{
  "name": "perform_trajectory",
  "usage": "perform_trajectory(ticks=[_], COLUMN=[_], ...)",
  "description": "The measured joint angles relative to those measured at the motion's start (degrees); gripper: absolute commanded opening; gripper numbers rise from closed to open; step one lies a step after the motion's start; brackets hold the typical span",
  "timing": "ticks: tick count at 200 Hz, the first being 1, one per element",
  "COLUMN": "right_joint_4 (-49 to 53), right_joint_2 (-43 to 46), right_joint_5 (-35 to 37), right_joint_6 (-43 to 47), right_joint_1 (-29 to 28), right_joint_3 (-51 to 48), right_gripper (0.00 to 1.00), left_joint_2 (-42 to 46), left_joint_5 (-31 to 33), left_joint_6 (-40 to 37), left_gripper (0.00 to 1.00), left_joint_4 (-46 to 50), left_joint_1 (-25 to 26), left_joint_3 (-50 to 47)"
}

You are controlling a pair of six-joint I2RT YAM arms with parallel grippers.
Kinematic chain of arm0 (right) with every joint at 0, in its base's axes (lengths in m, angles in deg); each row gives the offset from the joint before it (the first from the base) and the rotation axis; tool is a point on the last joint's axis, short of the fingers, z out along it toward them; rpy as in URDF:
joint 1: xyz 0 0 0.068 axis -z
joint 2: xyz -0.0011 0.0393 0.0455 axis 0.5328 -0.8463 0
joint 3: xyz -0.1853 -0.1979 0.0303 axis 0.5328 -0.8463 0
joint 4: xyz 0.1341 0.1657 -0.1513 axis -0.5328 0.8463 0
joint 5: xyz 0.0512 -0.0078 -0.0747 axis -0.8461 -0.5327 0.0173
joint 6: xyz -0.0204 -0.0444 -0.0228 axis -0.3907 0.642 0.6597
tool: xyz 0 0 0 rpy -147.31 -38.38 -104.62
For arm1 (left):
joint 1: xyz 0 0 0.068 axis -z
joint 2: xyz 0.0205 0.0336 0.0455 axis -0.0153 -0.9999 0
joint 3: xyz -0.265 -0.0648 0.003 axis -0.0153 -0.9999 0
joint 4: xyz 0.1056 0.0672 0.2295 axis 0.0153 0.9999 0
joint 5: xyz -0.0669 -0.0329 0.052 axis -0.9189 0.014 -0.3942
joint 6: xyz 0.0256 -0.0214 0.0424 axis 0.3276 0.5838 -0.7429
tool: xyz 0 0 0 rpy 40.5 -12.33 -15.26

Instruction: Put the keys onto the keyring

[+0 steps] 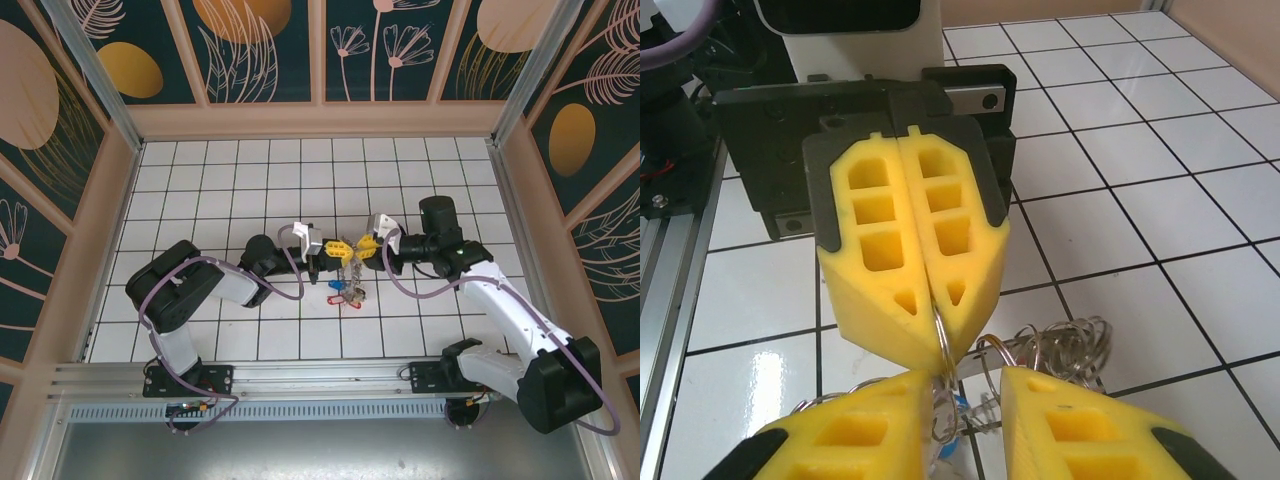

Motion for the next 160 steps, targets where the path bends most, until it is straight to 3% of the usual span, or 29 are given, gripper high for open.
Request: perform_trajectory(ticks=[89, 107, 160], right_joint_4=[0.13, 0.17, 1.33], right_joint_2=[-1.88, -2.29, -2.49], right_joint_5=[-0.26, -0.24, 0.26], right_joint_6=[3.13, 3.69, 4.68], right_joint_1=[-0.85, -0.85, -0.87], right_joint_3=[0.0, 0.0, 0.39], right_gripper=[0.13, 0.0, 0.0], left_joint_2=[-0.9, -1.18, -1.2], left_joint_5=[0.04, 0.04, 0.07], left_joint_6=[0.52, 0.66, 0.46], left_gripper=[0.0, 0.0, 0.06], left_joint_4=[-0.76, -0.79, -0.61], left_joint_1=[-0.22, -0.33, -0.42], left_joint_3=[0.0, -0.02, -0.35])
